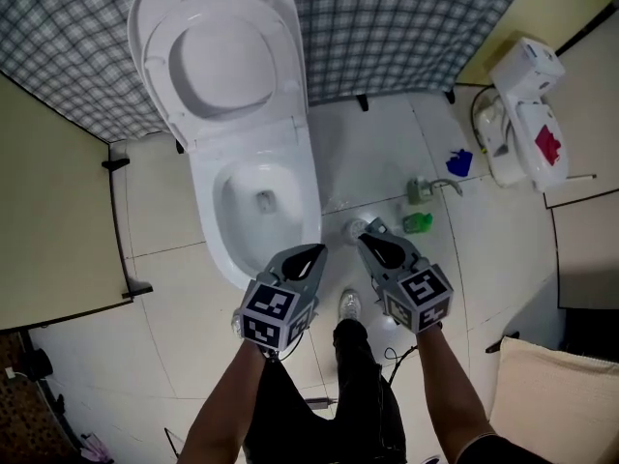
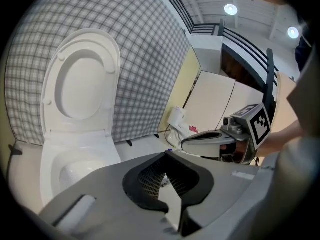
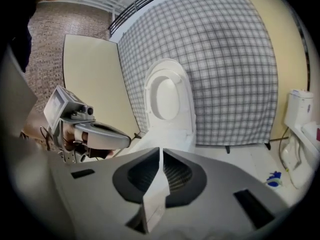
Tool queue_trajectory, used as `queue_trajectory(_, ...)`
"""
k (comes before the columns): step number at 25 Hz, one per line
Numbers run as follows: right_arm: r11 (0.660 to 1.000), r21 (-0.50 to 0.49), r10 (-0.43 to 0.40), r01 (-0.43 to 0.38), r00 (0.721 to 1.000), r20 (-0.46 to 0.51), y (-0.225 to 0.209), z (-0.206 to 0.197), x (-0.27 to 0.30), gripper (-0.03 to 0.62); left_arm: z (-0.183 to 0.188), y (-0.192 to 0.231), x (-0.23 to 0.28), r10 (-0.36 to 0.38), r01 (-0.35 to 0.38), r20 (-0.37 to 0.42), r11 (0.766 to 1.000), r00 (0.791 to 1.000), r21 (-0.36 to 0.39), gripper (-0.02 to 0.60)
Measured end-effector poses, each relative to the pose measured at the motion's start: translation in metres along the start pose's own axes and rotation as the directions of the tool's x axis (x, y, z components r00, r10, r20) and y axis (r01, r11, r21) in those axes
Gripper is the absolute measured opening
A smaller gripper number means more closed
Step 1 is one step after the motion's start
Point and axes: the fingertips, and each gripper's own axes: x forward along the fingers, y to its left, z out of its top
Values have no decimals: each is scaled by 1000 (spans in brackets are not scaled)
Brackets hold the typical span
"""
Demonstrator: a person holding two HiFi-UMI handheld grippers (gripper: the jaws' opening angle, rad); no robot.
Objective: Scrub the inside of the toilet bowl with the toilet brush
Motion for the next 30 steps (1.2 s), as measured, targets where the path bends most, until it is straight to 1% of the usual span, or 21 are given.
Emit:
queue_trajectory(4,998,9,-61,62,995,-74,-40,-55,10,44,-34,2,29,-18,17,-33,1000,999,-18,8)
queue_trajectory(5,997,16,-68,70,993,-92,-48,-69,15,89,-43,4,35,-19,19,-41,1000,999,-21,8)
queue_trajectory(6,997,22,-76,79,991,-111,-56,-82,19,154,-51,6,40,-21,20,-50,1000,999,-23,8)
queue_trajectory(7,996,22,-86,90,987,-136,-65,-96,23,161,-60,8,45,-22,21,-58,999,998,-24,8)
queue_trajectory(8,995,16,-98,102,982,-163,-73,-110,26,161,-68,10,50,-23,22,-67,999,997,-27,8)
queue_trajectory(9,994,9,-109,113,975,-192,-81,-124,28,175,-75,13,53,-23,21,-74,999,997,-32,8)
queue_trajectory(10,993,2,-118,122,968,-221,-90,-138,31,214,-82,15,57,-22,19,-78,999,997,-38,8)
queue_trajectory(13,990,-23,-139,139,944,-299,-113,-172,42,219,-96,22,68,-17,13,-85,999,996,-48,8)
queue_trajectory(15,989,-47,-149,141,923,-355,-127,-194,52,264,-103,25,76,-24,20,-86,999,996,-45,8)
queue_trajectory(18,987,-80,-163,142,888,-429,-146,-220,69,271,-112,29,86,-38,33,-85,998,996,-61,8)
queue_trajectory(19,987,-81,-163,141,877,-452,-151,-228,74,297,-116,31,88,-40,33,-89,997,995,-70,8)
queue_trajectory(22,986,-79,-165,144,845,-508,-167,-251,86,298,-124,33,94,-44,36,-111,996,993,-76,8)
queue_trajectory(24,986,-78,-166,147,831,-531,-175,-261,95,298,-125,37,95,-43,35,-122,997,992,-72,8)
queue_trajectory(27,988,-80,-153,131,810,-566,-182,-275,111,298,-129,45,95,-35,26,-136,997,990,-69,8)
queue_trajectory(30,989,-74,-144,125,778,-612,-192,-294,120,297,-131,47,97,-31,21,-134,997,990,-77,8)
